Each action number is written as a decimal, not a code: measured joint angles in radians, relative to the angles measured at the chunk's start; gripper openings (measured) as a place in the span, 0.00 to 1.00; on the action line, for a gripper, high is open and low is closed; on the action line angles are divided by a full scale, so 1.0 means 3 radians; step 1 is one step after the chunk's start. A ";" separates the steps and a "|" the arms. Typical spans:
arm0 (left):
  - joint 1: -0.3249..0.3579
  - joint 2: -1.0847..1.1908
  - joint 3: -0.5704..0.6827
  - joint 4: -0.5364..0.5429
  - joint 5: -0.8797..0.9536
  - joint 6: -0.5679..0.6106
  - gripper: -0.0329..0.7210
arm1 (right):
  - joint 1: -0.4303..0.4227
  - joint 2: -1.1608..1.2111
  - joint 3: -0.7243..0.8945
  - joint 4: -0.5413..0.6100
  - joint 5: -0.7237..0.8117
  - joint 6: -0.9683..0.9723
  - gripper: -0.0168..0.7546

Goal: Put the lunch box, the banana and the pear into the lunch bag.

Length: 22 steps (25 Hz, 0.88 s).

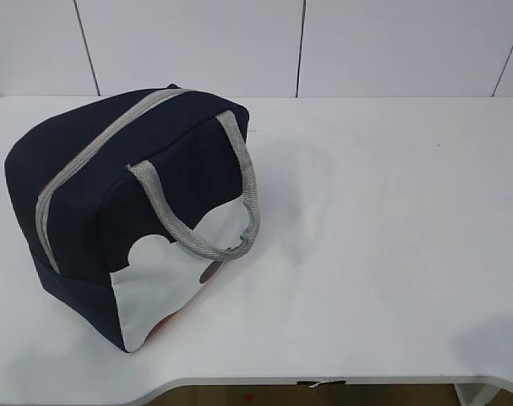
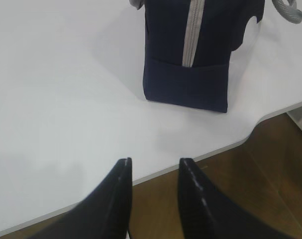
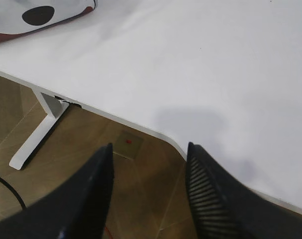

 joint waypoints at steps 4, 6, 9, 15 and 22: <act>0.0141 0.0000 0.0000 0.0000 0.0000 0.0000 0.36 | -0.0182 0.0000 0.0000 0.0000 0.0000 0.0000 0.53; 0.0264 0.0000 0.0000 0.0000 0.0000 0.0000 0.36 | -0.0401 0.0000 0.0000 0.0000 0.0000 0.0000 0.53; 0.0494 0.0000 0.0000 -0.0007 0.0000 0.0000 0.36 | -0.0837 0.0000 0.0000 0.0000 0.0000 0.0000 0.53; 0.0716 0.0000 0.0000 -0.0020 0.0000 0.0000 0.36 | -0.1278 0.0000 0.0000 0.0000 0.0000 0.0000 0.53; 0.0716 0.0000 0.0000 -0.0020 0.0000 0.0000 0.36 | -0.1277 0.0000 0.0000 0.0000 0.0000 0.0000 0.53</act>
